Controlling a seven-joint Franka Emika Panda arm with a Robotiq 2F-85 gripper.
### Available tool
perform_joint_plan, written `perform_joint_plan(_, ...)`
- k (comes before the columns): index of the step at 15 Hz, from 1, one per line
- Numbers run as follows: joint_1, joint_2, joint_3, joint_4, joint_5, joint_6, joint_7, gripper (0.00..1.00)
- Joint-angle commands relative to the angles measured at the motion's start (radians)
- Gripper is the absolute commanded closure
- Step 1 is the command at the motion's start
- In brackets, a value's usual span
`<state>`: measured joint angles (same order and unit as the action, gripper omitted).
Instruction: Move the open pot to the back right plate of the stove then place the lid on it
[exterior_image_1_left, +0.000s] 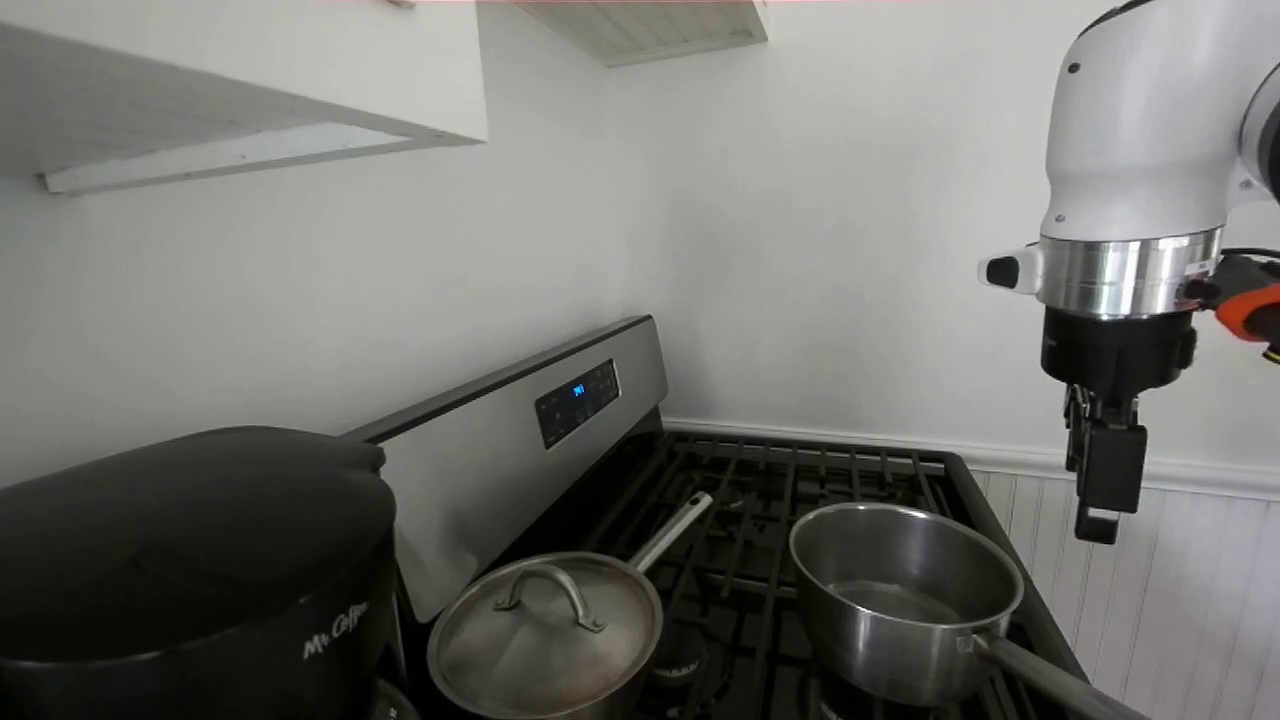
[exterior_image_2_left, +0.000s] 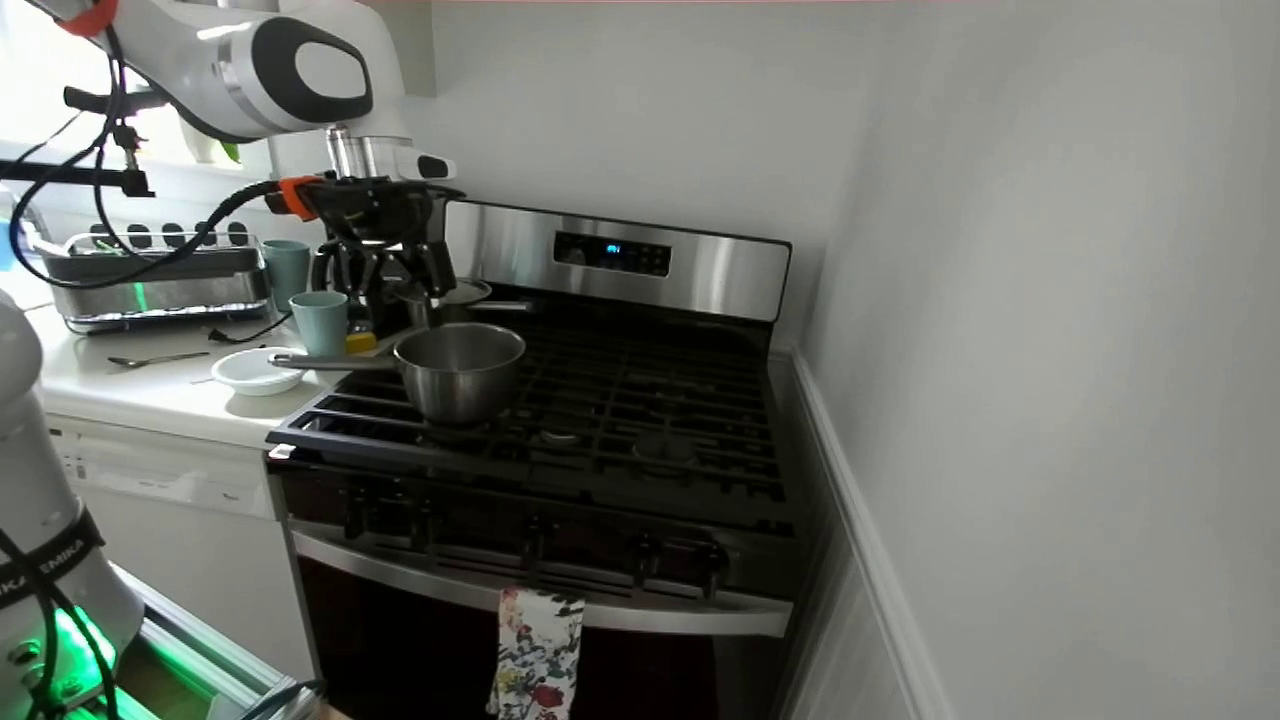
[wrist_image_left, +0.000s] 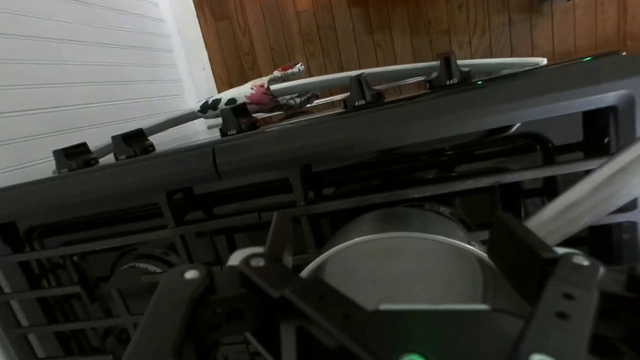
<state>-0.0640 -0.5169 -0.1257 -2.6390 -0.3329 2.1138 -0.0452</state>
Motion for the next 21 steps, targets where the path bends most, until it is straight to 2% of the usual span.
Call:
perform_joint_plan(1,-0.021,0.005,0.021,0.001,0.013,0.002,-0.009,0.0)
perform_joint_plan(4,-0.036,0.063,-0.009,0.033,0.029,0.015,-0.017,0.0)
perform_joint_plan(7,-0.076,0.114,-0.04,0.055,0.026,0.115,-0.001,0.0)
perform_joint_plan(13,-0.077,0.279,-0.1,0.13,0.185,0.291,-0.033,0.0)
perform_joint_plan(17,-0.074,0.416,-0.093,0.216,0.267,0.36,-0.052,0.0)
perform_joint_plan(21,-0.078,0.533,-0.081,0.307,0.322,0.344,-0.096,0.0)
